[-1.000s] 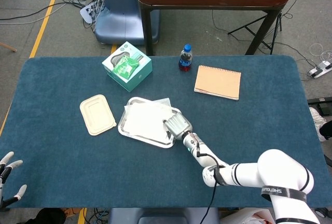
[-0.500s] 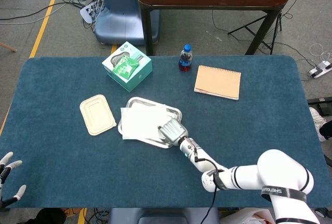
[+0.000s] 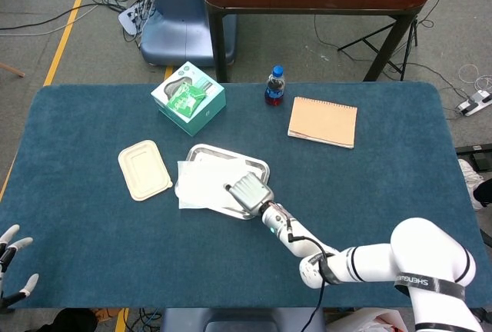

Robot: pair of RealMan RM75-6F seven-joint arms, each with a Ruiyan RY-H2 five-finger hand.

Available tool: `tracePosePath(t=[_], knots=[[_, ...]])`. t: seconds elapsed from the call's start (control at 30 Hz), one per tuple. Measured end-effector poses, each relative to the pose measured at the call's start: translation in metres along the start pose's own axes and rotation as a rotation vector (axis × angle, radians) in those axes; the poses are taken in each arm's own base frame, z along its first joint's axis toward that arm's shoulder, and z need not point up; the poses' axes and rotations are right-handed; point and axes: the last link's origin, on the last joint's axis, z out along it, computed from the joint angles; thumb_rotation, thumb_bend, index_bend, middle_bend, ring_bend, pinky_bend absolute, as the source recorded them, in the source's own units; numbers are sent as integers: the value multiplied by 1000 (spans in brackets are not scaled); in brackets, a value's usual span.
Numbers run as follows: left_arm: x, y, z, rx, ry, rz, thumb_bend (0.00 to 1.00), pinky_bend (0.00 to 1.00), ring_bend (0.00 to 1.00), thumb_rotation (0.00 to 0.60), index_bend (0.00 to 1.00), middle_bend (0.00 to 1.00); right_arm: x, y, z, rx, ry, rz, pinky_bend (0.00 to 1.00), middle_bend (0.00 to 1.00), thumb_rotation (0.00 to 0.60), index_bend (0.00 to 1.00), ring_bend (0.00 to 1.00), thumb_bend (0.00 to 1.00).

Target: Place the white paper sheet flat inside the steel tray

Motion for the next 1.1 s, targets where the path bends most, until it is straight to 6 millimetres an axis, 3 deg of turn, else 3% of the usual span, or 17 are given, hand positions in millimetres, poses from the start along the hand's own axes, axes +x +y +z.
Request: tracePosePath(t=[0.3, 0.6, 1.1], knots=[[3, -3, -6, 14, 13, 0, 243, 0, 97, 600, 249, 91, 17, -32, 29, 44, 13, 2, 904, 873, 600, 208, 832, 1000], [4, -9, -11, 31, 19, -3, 243, 0, 97, 600, 249, 91, 16, -58, 54, 58, -6, -30, 904, 872, 600, 208, 833, 1000], [5, -15, -15, 50, 25, -4, 242, 0, 97, 600, 249, 91, 12, -68, 77, 35, -24, -29, 904, 872, 600, 203, 834, 1000]])
